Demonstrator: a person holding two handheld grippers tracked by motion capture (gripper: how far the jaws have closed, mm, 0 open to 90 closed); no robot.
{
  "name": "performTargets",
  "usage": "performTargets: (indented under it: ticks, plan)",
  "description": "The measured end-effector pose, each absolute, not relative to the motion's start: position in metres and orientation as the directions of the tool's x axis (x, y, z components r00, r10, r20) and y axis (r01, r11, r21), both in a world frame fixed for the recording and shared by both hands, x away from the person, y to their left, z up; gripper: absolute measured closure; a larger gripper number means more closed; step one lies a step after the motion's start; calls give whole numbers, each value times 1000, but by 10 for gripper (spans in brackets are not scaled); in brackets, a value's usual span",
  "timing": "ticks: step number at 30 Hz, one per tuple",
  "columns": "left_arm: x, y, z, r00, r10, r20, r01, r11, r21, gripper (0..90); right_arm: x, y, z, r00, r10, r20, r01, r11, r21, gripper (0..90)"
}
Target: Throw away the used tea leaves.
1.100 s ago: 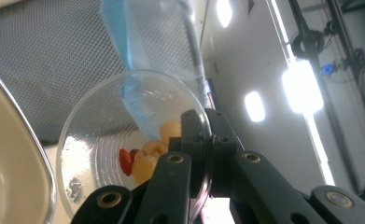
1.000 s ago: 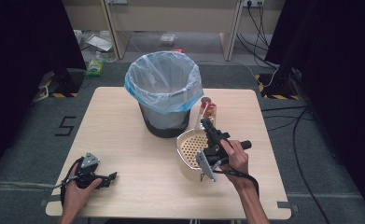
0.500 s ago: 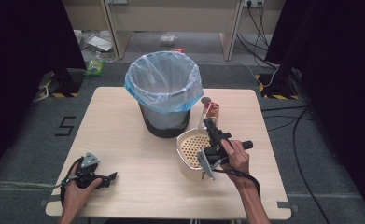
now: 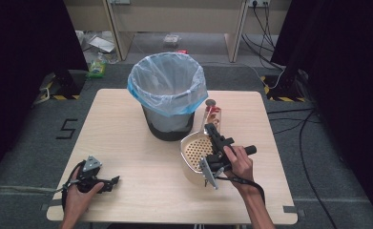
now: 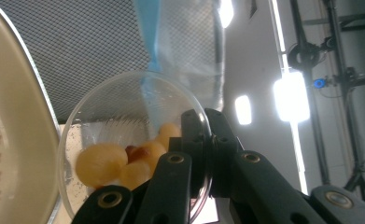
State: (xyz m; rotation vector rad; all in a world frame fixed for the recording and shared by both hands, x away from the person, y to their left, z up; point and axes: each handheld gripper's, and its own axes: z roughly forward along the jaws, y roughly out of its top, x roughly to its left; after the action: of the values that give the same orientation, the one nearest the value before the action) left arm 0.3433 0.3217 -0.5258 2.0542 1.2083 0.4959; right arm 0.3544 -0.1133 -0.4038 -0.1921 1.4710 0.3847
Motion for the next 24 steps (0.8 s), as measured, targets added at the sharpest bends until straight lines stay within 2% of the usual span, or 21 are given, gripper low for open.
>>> performTargets:
  ticks: [11,13,14,16,17,24]
  plan:
    - [343,322,-526,493,870,-18,604,-328,726,0,354,-112,-402,65,139,-988,-363,926,107,882]
    - [343,322,-526,493,870,-17,604,-328,726,0,348,-108,-401,80,131,-988,-404,911,88,882]
    - [343,322,-526,493,870,-19,605,-328,726,0,353,-109,-404,64,112,-992,-371,925,80,882]
    - [343,321,-526,491,871,-19,603,-324,729,0,355,-111,-408,59,127,-990,-367,925,97,882]
    - [343,321,-526,492,870,-16,603,-327,728,0,353,-110,-407,70,111,-991,-382,921,76,882]
    - [343,322,-526,493,870,-20,605,-326,727,0,349,-109,-396,85,141,-986,-394,914,96,882]
